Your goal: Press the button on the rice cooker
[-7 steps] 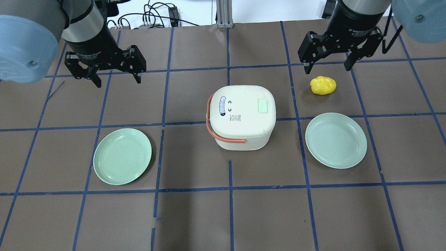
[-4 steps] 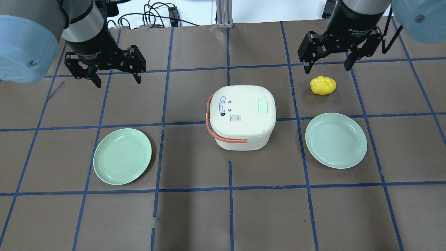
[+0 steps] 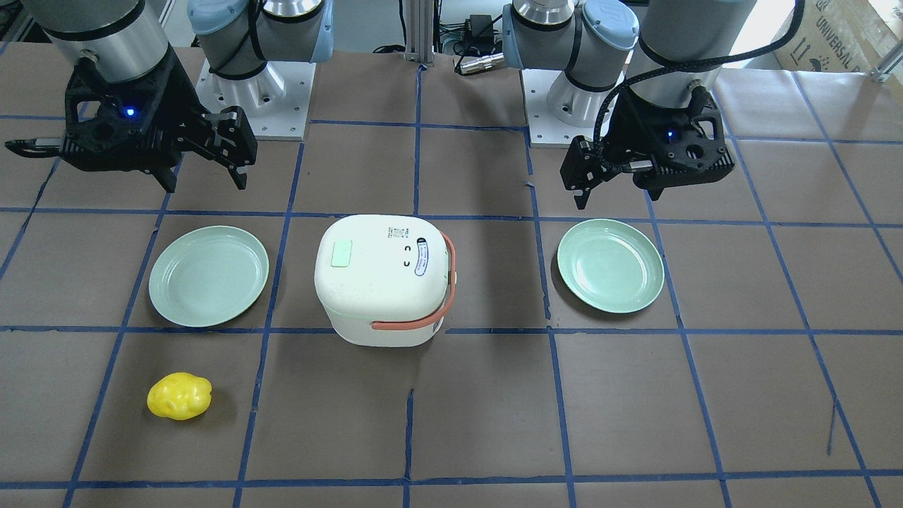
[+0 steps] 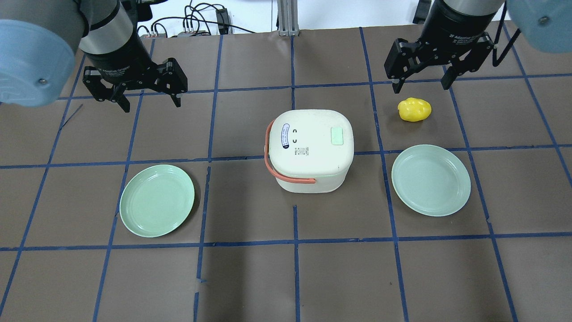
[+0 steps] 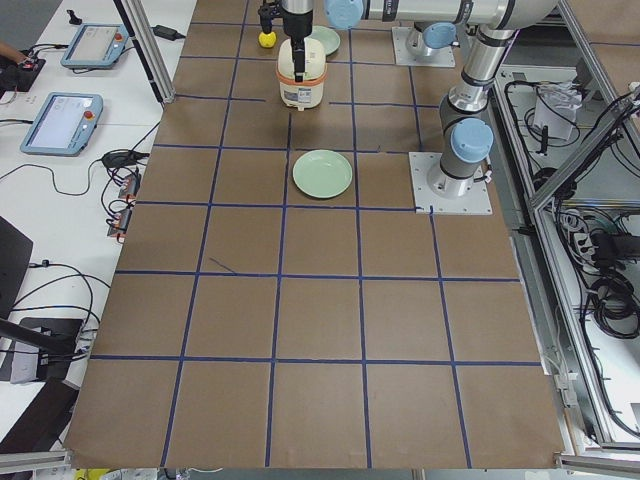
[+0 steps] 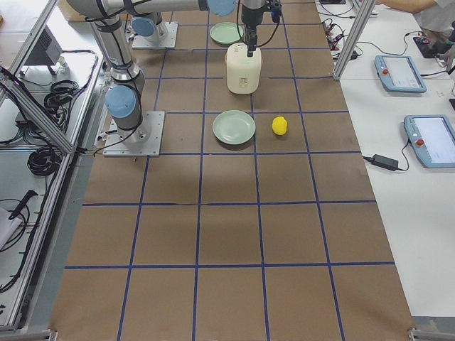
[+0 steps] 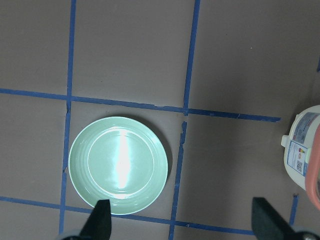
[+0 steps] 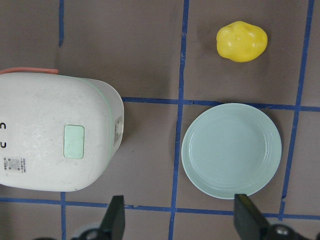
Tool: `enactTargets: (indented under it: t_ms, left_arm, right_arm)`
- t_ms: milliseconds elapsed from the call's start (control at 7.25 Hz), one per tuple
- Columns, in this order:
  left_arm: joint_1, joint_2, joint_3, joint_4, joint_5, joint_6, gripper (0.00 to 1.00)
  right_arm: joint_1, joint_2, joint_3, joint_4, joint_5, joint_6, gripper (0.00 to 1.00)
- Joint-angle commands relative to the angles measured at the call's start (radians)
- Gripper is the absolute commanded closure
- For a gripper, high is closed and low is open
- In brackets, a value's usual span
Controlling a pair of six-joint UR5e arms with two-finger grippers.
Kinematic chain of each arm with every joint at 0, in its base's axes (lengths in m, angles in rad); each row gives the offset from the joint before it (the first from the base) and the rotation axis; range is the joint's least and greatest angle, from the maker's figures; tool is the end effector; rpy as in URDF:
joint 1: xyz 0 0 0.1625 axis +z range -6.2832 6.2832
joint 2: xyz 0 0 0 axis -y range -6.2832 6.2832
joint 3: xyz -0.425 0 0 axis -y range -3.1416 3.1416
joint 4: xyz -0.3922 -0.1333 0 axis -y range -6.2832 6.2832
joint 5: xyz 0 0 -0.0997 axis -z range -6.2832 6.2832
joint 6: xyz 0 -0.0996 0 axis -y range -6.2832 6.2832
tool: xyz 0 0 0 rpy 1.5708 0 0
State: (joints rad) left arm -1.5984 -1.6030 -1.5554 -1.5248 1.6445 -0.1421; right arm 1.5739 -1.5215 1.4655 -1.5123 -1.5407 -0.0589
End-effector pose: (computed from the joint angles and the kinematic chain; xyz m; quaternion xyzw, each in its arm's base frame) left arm -0.1399 -0.5047 0.4843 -0.0577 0.9975 -0.0177 0.0355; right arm 0.1379 -0.5116 0.5091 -0.0310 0.9994 0.0008 0.0151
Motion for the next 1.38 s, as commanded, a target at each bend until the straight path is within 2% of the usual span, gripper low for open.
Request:
enactTargets:
  t_ms: [0, 138, 414, 828, 966, 1241]
  left_arm:
    - [0.0, 0.0, 0.0, -0.002, 0.0, 0.0, 0.0]
    - [0.0, 0.0, 0.0, 0.0, 0.0, 0.001, 0.0]
    - [0.0, 0.0, 0.0, 0.0, 0.0, -0.001, 0.0]
    - [0.0, 0.0, 0.0, 0.0, 0.0, -0.001, 0.0]
    - [0.0, 0.0, 0.0, 0.0, 0.0, 0.001, 0.0]
    - [0.0, 0.0, 0.0, 0.0, 0.0, -0.001, 0.0]
  right_arm:
    - [0.0, 0.003, -0.004, 0.001, 0.002, -0.001, 0.8]
    - [-0.002, 0.004, -0.005, 0.001, 0.004, -0.001, 0.84]
    - [0.0, -0.005, -0.007, 0.047, 0.095, 0.065, 0.92]
    - [0.041, -0.012, -0.013, 0.05, 0.14, 0.082, 0.93]
    - [0.096, -0.011, 0.001, 0.046, 0.154, 0.178, 0.93]
    - [0.136, 0.052, 0.007, -0.003, 0.137, 0.217, 0.93]
